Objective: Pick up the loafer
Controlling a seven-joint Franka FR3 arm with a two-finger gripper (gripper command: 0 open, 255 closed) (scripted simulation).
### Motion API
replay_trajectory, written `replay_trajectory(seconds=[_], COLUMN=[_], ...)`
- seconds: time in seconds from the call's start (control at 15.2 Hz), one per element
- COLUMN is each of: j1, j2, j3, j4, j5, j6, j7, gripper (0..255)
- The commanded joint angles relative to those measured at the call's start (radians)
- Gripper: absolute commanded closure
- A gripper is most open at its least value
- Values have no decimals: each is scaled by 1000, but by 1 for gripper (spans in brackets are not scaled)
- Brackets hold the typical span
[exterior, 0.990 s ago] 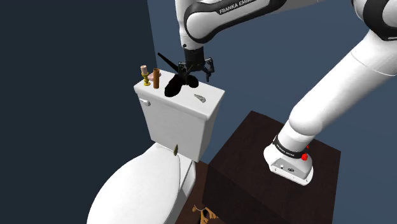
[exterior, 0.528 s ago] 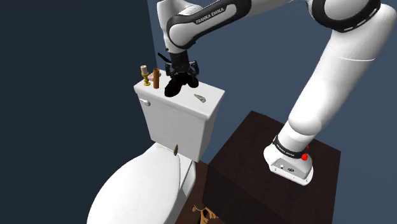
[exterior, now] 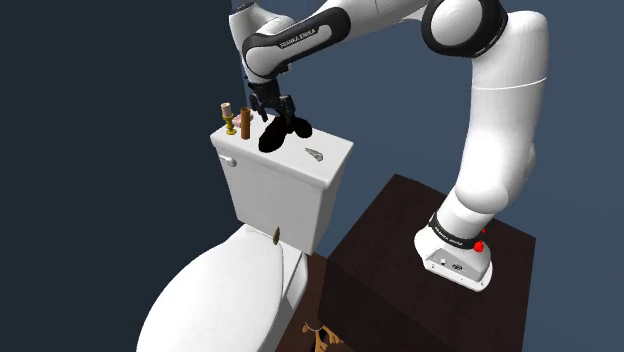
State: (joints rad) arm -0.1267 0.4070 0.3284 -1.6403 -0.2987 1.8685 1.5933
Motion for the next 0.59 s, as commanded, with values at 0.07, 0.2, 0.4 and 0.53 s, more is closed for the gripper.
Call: replay_trajectory(seconds=[0.07,0.2,0.4,0.53], j1=[21,27,27,27], j2=[115,150,164,174], j3=[-42,-55,-58,-60], j4=[152,189,169,158], j5=[-39,-49,-54,-58], j6=[-43,-46,-14,6], j7=[81,103,111,117], gripper=[0,0,0,0])
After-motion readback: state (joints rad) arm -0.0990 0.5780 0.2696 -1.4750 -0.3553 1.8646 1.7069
